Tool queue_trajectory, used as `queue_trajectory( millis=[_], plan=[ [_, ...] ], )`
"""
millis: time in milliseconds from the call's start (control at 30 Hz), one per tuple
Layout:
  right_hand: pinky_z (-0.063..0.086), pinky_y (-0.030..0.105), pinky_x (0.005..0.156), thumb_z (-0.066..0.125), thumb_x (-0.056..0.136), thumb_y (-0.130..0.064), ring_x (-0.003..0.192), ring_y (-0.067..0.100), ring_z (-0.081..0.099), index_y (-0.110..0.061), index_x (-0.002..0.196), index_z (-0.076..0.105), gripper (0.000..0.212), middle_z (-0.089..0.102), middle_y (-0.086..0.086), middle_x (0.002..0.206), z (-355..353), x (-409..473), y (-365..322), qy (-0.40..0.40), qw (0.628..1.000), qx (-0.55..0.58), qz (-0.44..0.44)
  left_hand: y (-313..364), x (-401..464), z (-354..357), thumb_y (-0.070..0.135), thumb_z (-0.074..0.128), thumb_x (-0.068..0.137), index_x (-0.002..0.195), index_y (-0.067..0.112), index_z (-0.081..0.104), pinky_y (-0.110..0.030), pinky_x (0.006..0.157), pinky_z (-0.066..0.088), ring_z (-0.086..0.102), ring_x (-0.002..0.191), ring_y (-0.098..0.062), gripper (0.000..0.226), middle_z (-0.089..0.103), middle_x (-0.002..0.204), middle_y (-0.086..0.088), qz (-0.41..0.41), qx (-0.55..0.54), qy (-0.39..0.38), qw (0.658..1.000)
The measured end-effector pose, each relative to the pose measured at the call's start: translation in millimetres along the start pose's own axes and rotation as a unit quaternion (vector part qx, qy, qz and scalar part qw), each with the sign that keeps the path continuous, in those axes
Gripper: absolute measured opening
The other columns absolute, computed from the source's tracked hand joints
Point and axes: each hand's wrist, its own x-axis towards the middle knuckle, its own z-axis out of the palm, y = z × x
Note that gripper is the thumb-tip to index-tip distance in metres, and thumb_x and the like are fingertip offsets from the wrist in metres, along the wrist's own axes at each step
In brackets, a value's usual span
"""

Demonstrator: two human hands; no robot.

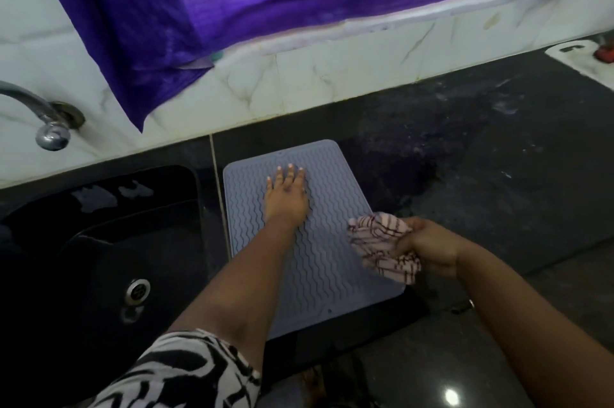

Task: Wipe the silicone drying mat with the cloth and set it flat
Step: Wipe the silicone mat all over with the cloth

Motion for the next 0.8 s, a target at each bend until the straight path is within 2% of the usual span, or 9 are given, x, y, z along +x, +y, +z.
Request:
queue_trajectory(
  millis=[67, 133, 233, 300, 367, 467, 567, 700, 800],
  plan=[
    [0.056, 0.043, 0.091, 0.044, 0.081, 0.021, 0.096, 0.028, 0.07, -0.002, 0.114, 0.066, 0.046, 0.073, 0.015, 0.102, -3, 19, -9, 0.051, 0.998, -0.049, 0.005, 1, 3, -6, 0.03, 0.032, 0.102, 0.153, 0.016, 0.025, -0.041, 0.122, 0.004, 0.013, 0.149, -0.026, 0.053, 0.02, 0.161, -0.008, -0.007, -0.037, 0.033, 0.999],
    [0.053, 0.05, 0.095, 0.051, 0.079, 0.014, 0.102, 0.032, 0.069, -0.004, 0.113, 0.067, 0.042, 0.072, 0.017, 0.107, -4, 34, -35, 0.057, 0.996, -0.069, 0.004, -2, 12, -12, 0.03, 0.038, 0.101, 0.15, 0.013, 0.031, -0.042, 0.122, 0.012, 0.02, 0.147, -0.028, 0.052, 0.028, 0.158, -0.011, -0.015, -0.054, 0.055, 0.997],
    [0.054, 0.043, 0.087, 0.057, 0.086, -0.008, 0.098, 0.027, 0.067, -0.009, 0.109, 0.067, 0.025, 0.071, 0.012, 0.104, 2, 68, -95, 0.084, 0.98, -0.159, -0.082, -10, 44, -13, 0.034, 0.033, 0.102, 0.154, 0.015, 0.018, -0.045, 0.122, 0.001, 0.007, 0.15, -0.028, 0.057, 0.013, 0.162, -0.01, 0.002, -0.021, 0.019, 1.0],
    [0.048, 0.033, 0.081, 0.054, 0.093, -0.021, 0.097, 0.024, 0.062, -0.005, 0.109, 0.065, 0.025, 0.068, 0.01, 0.105, 5, 107, -136, 0.142, 0.925, -0.314, -0.159, -10, 67, -6, 0.036, 0.026, 0.104, 0.156, 0.019, 0.006, -0.047, 0.119, -0.008, -0.006, 0.15, -0.025, 0.058, -0.002, 0.163, -0.007, 0.025, 0.016, -0.025, 0.999],
    [0.044, 0.028, 0.088, 0.054, 0.094, -0.019, 0.11, 0.027, 0.059, -0.009, 0.124, 0.06, 0.033, 0.063, 0.013, 0.121, 7, 159, -160, 0.182, 0.858, -0.435, -0.203, -7, 84, 5, 0.035, 0.02, 0.104, 0.156, 0.02, 0.002, -0.049, 0.12, -0.009, -0.009, 0.15, -0.022, 0.057, -0.004, 0.164, -0.004, 0.028, 0.036, -0.035, 0.998],
    [0.03, 0.044, 0.115, 0.048, 0.096, -0.018, 0.138, 0.035, 0.036, -0.023, 0.148, 0.035, 0.054, 0.035, 0.014, 0.153, 16, 235, -155, 0.145, 0.814, -0.548, -0.128, -6, 93, 19, 0.035, 0.017, 0.104, 0.156, 0.02, 0.003, -0.046, 0.119, -0.011, -0.008, 0.15, -0.017, 0.056, -0.001, 0.164, 0.0, -0.002, 0.007, -0.019, 1.0],
    [0.017, 0.054, 0.119, 0.037, 0.099, -0.026, 0.148, 0.038, 0.007, -0.028, 0.153, 0.017, 0.057, 0.007, 0.008, 0.163, 28, 265, -130, 0.131, 0.758, -0.633, -0.086, -8, 96, 23, 0.035, 0.021, 0.102, 0.155, 0.019, 0.002, -0.043, 0.119, -0.011, -0.008, 0.15, -0.015, 0.059, 0.0, 0.164, 0.002, -0.007, 0.013, -0.011, 1.0],
    [0.011, 0.049, 0.121, 0.031, 0.102, -0.033, 0.149, 0.034, 0.009, -0.021, 0.154, 0.014, 0.056, 0.01, 0.008, 0.163, 33, 233, -124, 0.132, 0.759, -0.629, -0.103, -9, 98, 25, 0.036, 0.029, 0.101, 0.156, 0.02, 0.001, -0.045, 0.119, -0.01, -0.008, 0.15, -0.015, 0.063, -0.005, 0.164, 0.005, -0.007, 0.01, -0.007, 1.0],
    [0.015, 0.047, 0.12, 0.038, 0.101, -0.027, 0.147, 0.035, 0.015, -0.013, 0.151, 0.025, 0.054, 0.018, 0.013, 0.16, 38, 175, -99, 0.118, 0.786, -0.602, -0.078, -9, 99, 24, 0.033, 0.025, 0.102, 0.156, 0.019, 0.005, -0.045, 0.121, -0.006, -0.004, 0.15, -0.015, 0.059, -0.001, 0.164, 0.004, -0.018, -0.008, -0.001, 1.0]
  ],
)
